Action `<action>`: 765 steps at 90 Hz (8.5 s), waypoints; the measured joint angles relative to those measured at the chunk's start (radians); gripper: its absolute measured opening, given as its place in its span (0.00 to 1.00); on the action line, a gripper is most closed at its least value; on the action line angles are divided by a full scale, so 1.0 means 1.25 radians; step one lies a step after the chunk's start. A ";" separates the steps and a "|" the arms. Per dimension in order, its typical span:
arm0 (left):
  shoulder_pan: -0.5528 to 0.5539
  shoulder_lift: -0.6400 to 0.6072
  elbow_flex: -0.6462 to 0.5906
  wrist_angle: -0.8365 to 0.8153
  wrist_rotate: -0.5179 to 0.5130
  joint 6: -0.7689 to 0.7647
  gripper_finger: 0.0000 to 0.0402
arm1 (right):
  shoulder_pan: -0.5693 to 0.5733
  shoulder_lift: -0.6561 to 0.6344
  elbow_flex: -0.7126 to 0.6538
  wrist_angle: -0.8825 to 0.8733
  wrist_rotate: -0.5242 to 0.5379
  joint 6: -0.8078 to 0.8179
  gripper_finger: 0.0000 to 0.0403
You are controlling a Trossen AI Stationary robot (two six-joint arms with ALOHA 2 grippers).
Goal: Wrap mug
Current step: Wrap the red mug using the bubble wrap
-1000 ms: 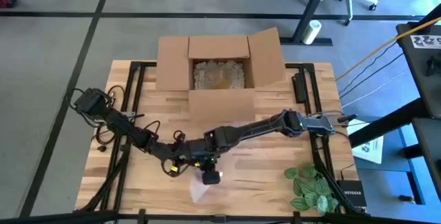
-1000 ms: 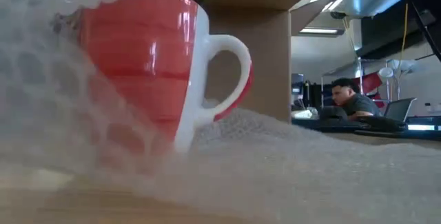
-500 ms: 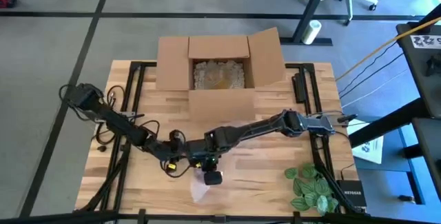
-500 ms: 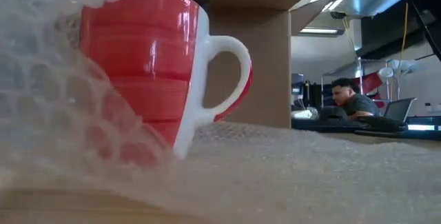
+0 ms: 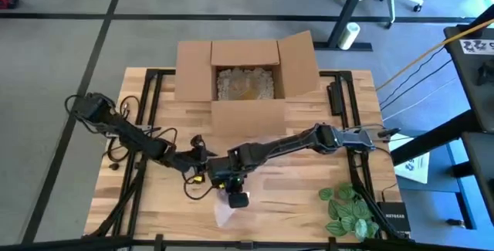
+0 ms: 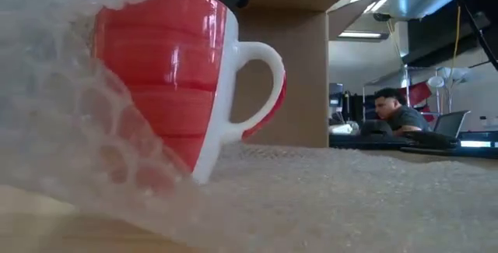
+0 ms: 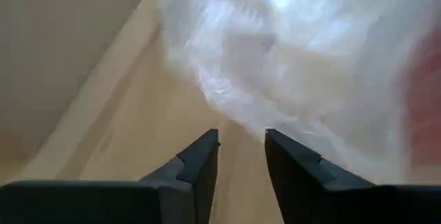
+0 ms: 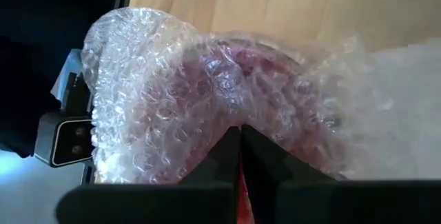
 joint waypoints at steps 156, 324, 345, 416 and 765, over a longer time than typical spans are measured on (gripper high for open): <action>-0.066 0.000 0.002 0.199 0.177 -0.017 0.26 | -0.040 -0.078 0.036 -0.204 0.432 0.026 0.00; -0.085 -0.001 0.002 0.244 0.131 -0.014 0.26 | 0.018 -0.079 -0.088 0.059 0.078 0.195 0.00; -0.092 -0.008 0.002 0.186 0.094 -0.075 0.26 | 0.049 -0.079 -0.098 0.065 0.181 0.239 0.00; -0.332 0.002 0.036 0.012 -0.007 -0.416 0.26 | 0.086 -0.030 -0.092 0.128 0.197 0.290 0.00; -0.367 0.142 0.251 -0.209 -0.275 -0.352 0.26 | 0.102 -0.015 -0.074 0.167 0.297 0.398 0.00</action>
